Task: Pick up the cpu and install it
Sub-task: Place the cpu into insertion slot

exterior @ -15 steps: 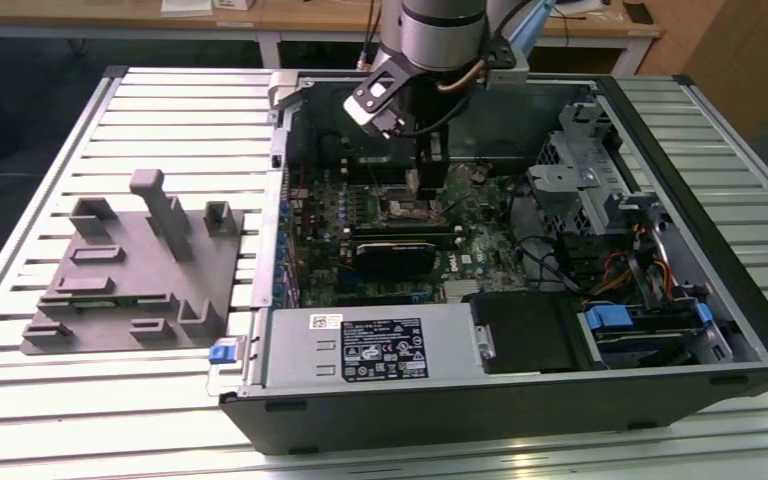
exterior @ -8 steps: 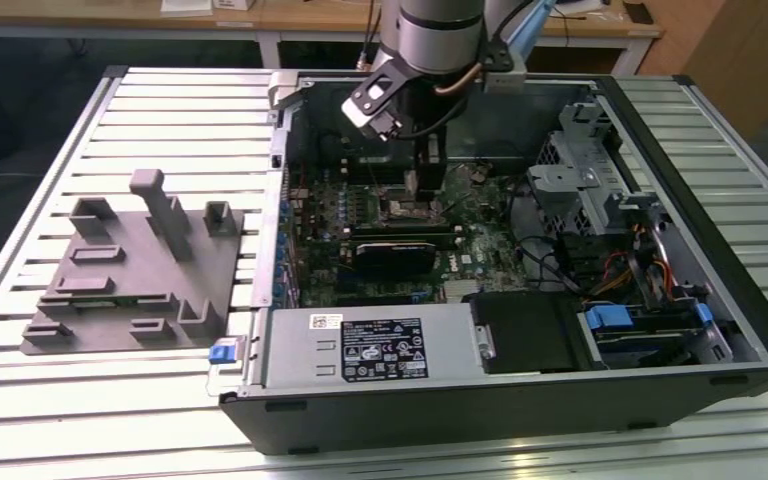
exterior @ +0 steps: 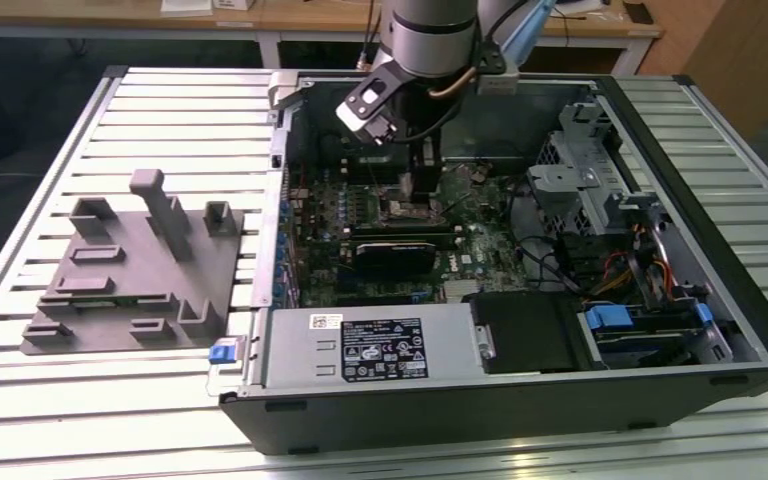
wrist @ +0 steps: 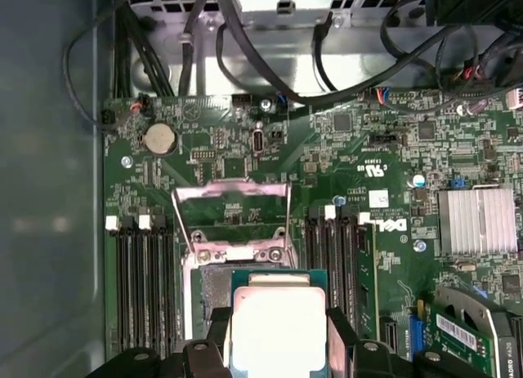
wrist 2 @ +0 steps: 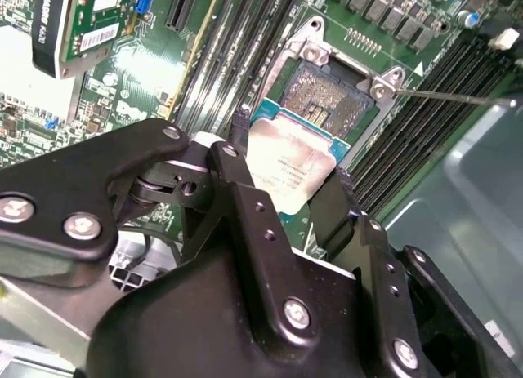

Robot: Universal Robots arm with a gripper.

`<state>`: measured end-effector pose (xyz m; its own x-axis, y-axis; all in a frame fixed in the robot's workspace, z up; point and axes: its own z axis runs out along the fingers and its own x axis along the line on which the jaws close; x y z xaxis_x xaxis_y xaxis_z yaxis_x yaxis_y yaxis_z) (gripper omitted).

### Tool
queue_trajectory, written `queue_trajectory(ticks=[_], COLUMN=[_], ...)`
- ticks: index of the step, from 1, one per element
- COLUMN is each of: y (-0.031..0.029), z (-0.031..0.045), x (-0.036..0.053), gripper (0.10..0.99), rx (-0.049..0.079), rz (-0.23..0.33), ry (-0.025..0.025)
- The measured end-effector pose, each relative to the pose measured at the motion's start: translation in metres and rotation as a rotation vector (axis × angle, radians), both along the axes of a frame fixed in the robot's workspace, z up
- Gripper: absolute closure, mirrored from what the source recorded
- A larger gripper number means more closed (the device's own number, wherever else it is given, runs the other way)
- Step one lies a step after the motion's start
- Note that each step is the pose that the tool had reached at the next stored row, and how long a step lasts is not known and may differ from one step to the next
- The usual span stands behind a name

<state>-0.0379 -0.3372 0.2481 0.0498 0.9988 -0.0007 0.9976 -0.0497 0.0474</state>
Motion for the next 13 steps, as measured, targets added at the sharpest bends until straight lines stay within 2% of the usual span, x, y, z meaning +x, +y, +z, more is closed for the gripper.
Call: queue_trajectory(ticks=[3, 13], y=[0.0000, 0.0001], z=[-0.0025, -0.0128], x=[-0.0023, -0.0069], gripper=[0.545, 0.545], rx=[0.000, 0.000], rz=[0.010, 0.046], ry=[-0.0023, -0.0245])
